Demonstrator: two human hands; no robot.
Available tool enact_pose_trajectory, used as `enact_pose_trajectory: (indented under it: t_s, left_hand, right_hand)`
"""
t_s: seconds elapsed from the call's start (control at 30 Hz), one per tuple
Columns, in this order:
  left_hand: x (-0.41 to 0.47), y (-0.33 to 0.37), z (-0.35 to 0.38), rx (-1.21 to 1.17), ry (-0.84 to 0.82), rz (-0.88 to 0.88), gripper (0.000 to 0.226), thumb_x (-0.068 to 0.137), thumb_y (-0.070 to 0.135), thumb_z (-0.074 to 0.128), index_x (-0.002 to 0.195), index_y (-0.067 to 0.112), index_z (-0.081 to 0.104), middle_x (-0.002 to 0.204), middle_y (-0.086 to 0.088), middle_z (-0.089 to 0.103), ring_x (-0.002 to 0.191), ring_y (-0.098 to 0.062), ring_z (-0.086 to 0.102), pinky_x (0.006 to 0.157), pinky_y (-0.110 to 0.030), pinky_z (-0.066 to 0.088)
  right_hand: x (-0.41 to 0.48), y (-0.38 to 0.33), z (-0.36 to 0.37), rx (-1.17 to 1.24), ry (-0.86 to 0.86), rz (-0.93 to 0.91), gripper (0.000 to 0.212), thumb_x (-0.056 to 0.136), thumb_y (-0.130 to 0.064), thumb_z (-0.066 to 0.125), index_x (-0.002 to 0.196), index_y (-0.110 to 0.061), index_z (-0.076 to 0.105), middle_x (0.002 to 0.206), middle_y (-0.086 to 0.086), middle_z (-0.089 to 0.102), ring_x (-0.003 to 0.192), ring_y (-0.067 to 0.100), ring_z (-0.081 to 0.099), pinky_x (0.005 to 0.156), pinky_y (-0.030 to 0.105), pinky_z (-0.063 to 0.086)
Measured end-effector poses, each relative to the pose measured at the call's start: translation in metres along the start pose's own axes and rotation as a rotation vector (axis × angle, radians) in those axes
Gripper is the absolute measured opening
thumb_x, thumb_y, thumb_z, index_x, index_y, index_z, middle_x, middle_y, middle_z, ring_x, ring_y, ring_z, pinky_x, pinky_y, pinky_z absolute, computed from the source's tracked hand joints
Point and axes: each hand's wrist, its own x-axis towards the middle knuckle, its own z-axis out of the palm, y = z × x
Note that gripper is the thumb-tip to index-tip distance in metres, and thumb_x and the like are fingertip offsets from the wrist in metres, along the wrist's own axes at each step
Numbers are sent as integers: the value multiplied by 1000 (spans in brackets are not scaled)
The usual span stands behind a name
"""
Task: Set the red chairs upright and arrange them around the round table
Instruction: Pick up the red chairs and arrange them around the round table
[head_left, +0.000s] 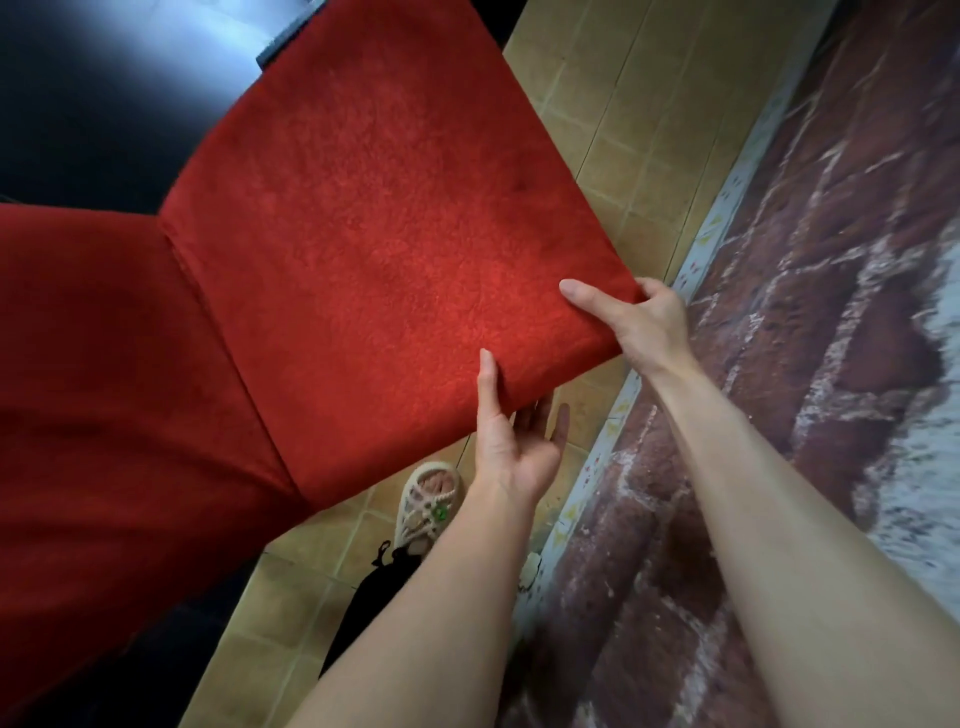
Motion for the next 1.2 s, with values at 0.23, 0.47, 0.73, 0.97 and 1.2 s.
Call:
enact_pose_trajectory:
  t_s: [0.23, 0.47, 0.73, 0.97, 1.2]
  left_hand:
    - [0, 8, 12, -138, 32, -24, 80, 57, 44, 83, 123, 11, 54, 116, -11, 64, 106, -23, 62, 95, -41, 51]
    - [7, 16, 31, -201, 48, -50, 80, 60, 41, 83, 127, 9, 53, 119, -11, 63, 110, -23, 60, 100, -44, 49]
    - [19, 30, 72, -259, 49, -43, 79, 62, 41, 83, 126, 7, 53, 124, -13, 61, 114, -23, 60, 97, -42, 51]
    - [23, 54, 122, -369, 40, 2, 73, 60, 42, 86, 118, 10, 55, 116, -11, 64, 105, -22, 63, 92, -43, 53]
    - [17, 86, 177, -492, 28, 66, 78, 60, 44, 86, 121, 8, 52, 112, -13, 63, 101, -24, 64, 87, -45, 56]
  right_hand:
    - [-4, -3, 2, -37, 25, 13, 67, 58, -45, 91, 110, -10, 66, 102, -1, 72, 91, 13, 70, 79, 29, 57]
    - [9, -20, 7, -35, 53, 9, 56, 59, -39, 92, 102, -11, 70, 96, -2, 74, 87, 11, 71, 75, 25, 57]
    - [47, -55, 16, -53, 13, -47, 55, 58, -39, 91, 101, -12, 70, 92, -5, 73, 74, 0, 69, 62, 14, 52]
    - [84, -106, 33, -86, -56, -114, 59, 56, -40, 93, 102, -10, 69, 93, -3, 73, 80, 6, 70, 71, 23, 55]
    - [122, -172, 57, -146, -217, -205, 68, 51, -46, 93, 105, -14, 67, 96, -6, 73, 84, 7, 71, 74, 24, 56]
